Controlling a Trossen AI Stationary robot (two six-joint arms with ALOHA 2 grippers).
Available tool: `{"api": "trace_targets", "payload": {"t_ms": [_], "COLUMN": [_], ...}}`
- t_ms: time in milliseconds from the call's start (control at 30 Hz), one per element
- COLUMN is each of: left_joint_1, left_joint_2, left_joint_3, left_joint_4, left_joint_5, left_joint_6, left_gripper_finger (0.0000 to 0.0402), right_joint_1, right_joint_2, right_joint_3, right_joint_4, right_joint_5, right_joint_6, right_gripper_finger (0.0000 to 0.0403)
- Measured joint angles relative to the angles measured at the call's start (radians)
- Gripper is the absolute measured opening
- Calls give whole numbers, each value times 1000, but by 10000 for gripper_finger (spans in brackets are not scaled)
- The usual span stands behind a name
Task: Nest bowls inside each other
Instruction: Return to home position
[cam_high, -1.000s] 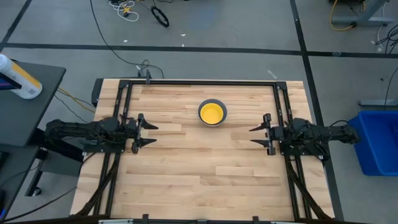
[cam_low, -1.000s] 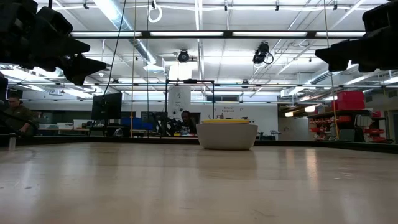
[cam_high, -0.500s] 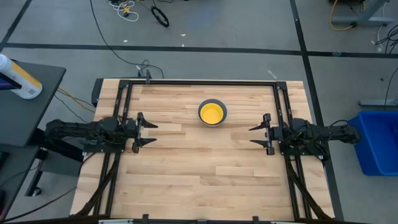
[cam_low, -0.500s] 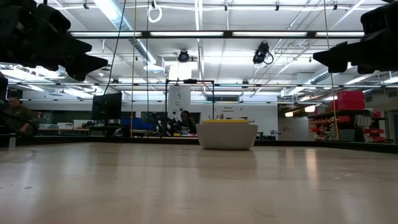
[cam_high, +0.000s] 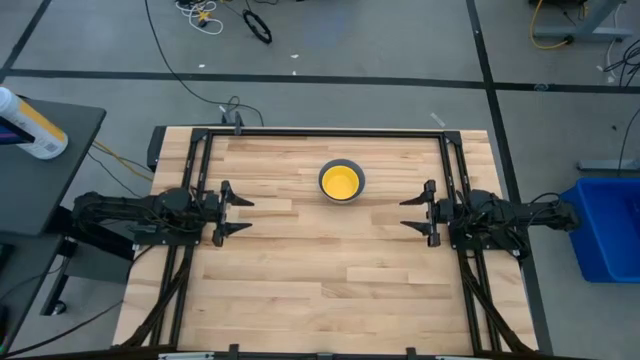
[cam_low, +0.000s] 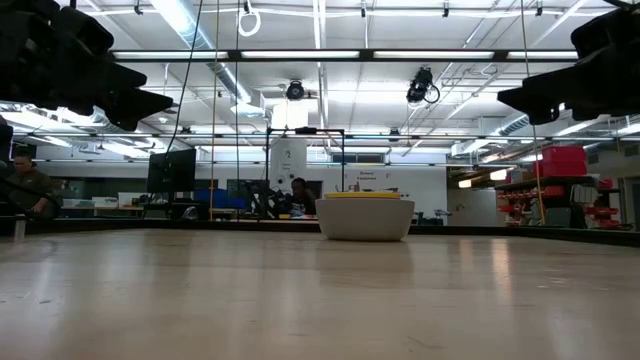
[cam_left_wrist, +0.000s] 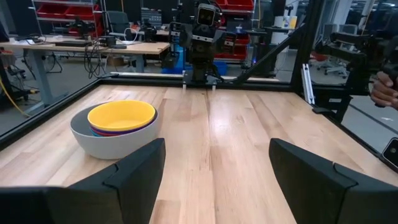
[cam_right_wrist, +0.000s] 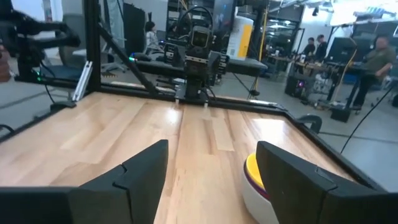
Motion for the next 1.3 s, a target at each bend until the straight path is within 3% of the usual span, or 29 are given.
{"api": "trace_targets", "payload": {"t_ms": [633, 1300], "left_joint_1": [0, 0], "left_joint_2": [0, 0], "left_joint_3": [0, 1], "left_joint_4": [6, 6], "left_joint_5": [0, 0], "left_joint_6": [-1, -1], "left_gripper_finger": [294, 294], "right_joint_1": [0, 0], "right_joint_2": [0, 0], "right_joint_3": [0, 0], "right_joint_4": [0, 0], "right_joint_5": [-1, -1], "right_joint_6": [19, 19], "right_gripper_finger": [276, 232]}}
